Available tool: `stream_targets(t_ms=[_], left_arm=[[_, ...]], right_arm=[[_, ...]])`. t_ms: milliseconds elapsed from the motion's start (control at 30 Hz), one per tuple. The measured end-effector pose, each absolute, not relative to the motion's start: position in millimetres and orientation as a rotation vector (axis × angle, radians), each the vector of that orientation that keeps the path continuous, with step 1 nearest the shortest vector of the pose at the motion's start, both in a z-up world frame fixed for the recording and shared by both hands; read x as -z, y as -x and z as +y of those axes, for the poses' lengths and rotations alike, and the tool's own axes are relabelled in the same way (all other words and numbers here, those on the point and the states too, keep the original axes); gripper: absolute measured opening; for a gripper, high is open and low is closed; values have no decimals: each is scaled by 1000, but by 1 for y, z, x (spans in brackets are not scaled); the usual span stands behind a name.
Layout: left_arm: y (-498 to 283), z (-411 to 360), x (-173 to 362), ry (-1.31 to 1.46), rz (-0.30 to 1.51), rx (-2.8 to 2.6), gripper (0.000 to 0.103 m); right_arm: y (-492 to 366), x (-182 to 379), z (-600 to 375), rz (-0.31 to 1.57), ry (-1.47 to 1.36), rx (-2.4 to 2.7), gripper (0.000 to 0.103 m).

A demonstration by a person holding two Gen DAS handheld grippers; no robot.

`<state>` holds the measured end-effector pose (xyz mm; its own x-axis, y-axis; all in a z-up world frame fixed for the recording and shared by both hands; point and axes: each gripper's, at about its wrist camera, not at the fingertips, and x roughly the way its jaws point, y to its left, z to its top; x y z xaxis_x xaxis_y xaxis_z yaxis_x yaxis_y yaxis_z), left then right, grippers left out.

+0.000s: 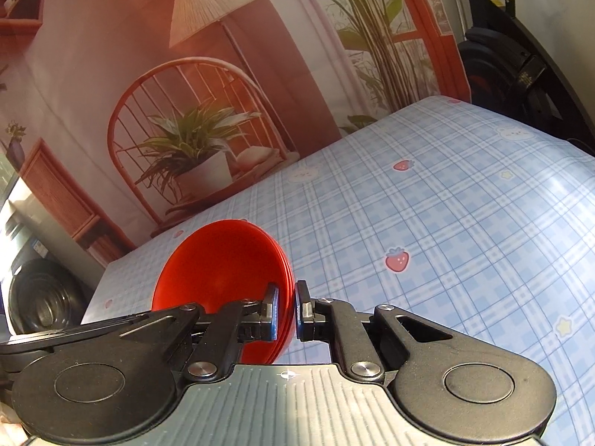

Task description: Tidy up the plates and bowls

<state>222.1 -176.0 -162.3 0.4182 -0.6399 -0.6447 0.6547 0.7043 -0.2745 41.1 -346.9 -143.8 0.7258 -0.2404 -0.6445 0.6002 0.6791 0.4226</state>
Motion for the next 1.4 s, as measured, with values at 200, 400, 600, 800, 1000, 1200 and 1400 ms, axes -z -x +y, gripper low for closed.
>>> stream_targets(t_ms=[200, 400, 600, 800, 1000, 1200, 1400], left_arm=[[-229, -147, 143, 26, 764, 769, 23], [-235, -117, 123, 46, 719, 711, 23], [-239, -82, 102, 48, 678, 655, 23], [-252, -53, 87, 17, 657, 595, 23], [-258, -28, 91, 49, 673, 572, 23], [-253, -28, 118, 78, 729, 585, 23], [-244, -42, 139, 63, 775, 607, 23]], right_arm=[[-72, 123, -333, 584, -639, 446, 9], [-107, 103, -314, 576, -602, 383, 9], [-143, 88, -291, 569, -579, 307, 10], [-176, 84, -263, 593, -552, 240, 10], [-189, 90, -247, 619, -543, 215, 11], [-181, 103, -252, 632, -565, 242, 11], [-160, 119, -258, 650, -571, 280, 11]])
